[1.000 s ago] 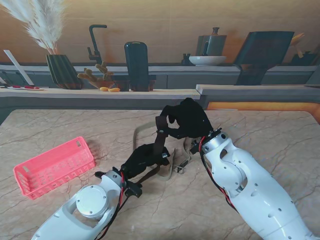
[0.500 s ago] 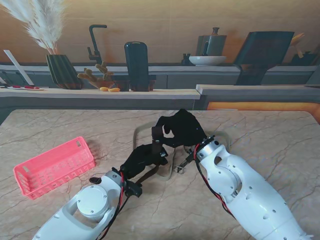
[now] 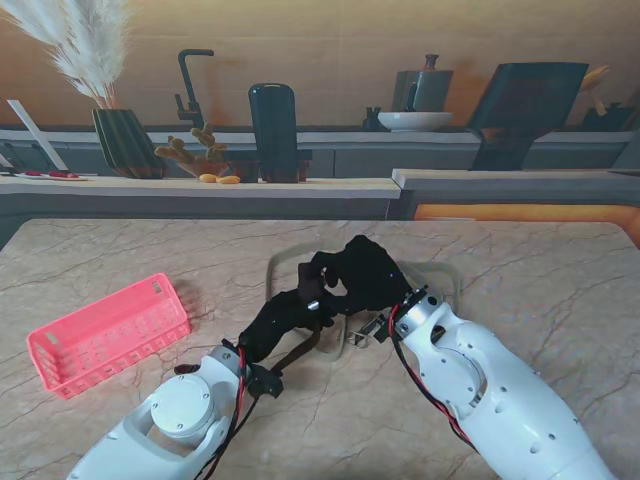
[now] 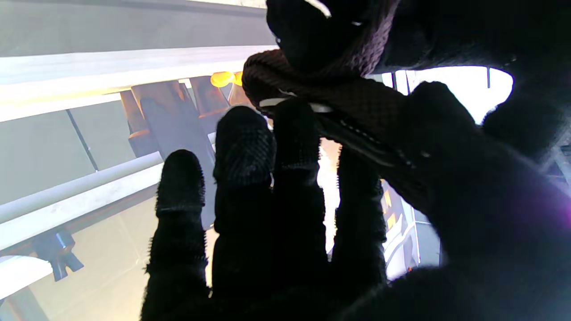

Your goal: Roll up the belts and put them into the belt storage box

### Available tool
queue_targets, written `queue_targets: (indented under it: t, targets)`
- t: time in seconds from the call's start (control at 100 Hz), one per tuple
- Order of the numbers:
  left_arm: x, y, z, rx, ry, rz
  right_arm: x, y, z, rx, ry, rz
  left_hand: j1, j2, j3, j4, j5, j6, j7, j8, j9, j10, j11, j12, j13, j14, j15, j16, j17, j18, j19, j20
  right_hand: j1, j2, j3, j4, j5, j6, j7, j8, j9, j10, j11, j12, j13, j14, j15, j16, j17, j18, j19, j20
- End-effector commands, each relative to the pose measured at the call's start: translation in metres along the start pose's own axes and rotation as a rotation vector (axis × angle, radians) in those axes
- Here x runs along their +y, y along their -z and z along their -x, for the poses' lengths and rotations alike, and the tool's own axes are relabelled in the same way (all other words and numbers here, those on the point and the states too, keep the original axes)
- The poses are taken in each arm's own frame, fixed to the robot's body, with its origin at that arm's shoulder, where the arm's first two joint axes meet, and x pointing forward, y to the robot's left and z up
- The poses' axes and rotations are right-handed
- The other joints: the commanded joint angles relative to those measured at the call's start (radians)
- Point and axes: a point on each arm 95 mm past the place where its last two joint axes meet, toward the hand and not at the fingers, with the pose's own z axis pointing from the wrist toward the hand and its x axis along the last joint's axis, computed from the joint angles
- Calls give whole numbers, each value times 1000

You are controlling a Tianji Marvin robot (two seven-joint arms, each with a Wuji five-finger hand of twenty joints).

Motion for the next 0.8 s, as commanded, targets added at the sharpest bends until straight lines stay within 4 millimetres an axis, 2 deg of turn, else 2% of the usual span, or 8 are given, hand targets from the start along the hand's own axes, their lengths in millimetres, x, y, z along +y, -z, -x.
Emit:
queue_targets:
  t: [0.0,0.18,0.2,0.25,0.47,0.69,0.79]
  targets:
    - [0,-3,-12,45,-1,2,-17,9,1,-5,-6,-66,-78,-53,32,-58,-90,-149,-54,-12,-28,-14,-16,-28,-17,-36,-19,11,-4,6,-8,16,18,12,88,23,129,-92,123,41,-13,4,-16,-3,-29,-1,-24,-11,-29,20,12,-22]
    - [-3,-2,-12,50,24,6,-21,12,4,-2,3,-114,-106,-71,61,-70,-113,-151,-67,-15,-31,-22,-14,-25,-9,-41,-22,16,-5,6,-10,22,-15,-32,33,22,56,-33,67,57,-97,23,-44,8,-91,-2,-67,-15,-49,19,-15,-26]
    - [-3,-2,-12,50,29,7,-22,13,4,-2,4,-118,-107,-74,66,-72,-114,-150,-67,-14,-32,-21,-14,-24,-9,-40,-23,17,-5,6,-10,23,-19,-34,32,27,58,-24,34,86,-103,25,-49,13,-95,-2,-73,-11,-48,18,-22,-20]
    - [-3,-2,-12,49,39,8,-22,14,4,-2,9,-127,-111,-77,76,-74,-117,-150,-70,-15,-33,-24,-13,-22,-9,-40,-25,18,-5,5,-12,23,-31,-36,36,33,57,-8,0,96,-118,26,-58,14,-106,-6,-86,-13,-50,16,-28,-18]
    - [-4,-1,-13,52,59,20,-23,17,5,3,25,-174,-148,-102,139,-94,-121,-154,-72,-13,-31,-28,-12,-16,0,-44,-30,26,-4,4,-18,27,-53,-28,39,51,47,6,-75,145,-153,23,-86,13,-134,-13,-125,-21,-56,12,-62,-15]
    - [-3,0,-13,53,79,32,-27,17,4,12,19,-206,-126,-98,141,-94,-123,-157,-69,-10,-18,-33,-2,-8,15,-48,-19,34,6,-3,-18,30,-62,-12,42,64,35,19,-109,157,-176,27,-104,11,-157,-12,-146,-26,-64,12,-76,-11]
    - [-3,0,-13,56,91,45,-29,18,4,22,25,-227,-139,-97,128,-95,-130,-158,-73,-11,-19,-33,-2,-7,13,-46,-20,35,4,3,-24,30,-70,-2,45,86,28,29,-144,174,-192,32,-121,9,-170,-12,-164,-31,-67,11,-91,-6]
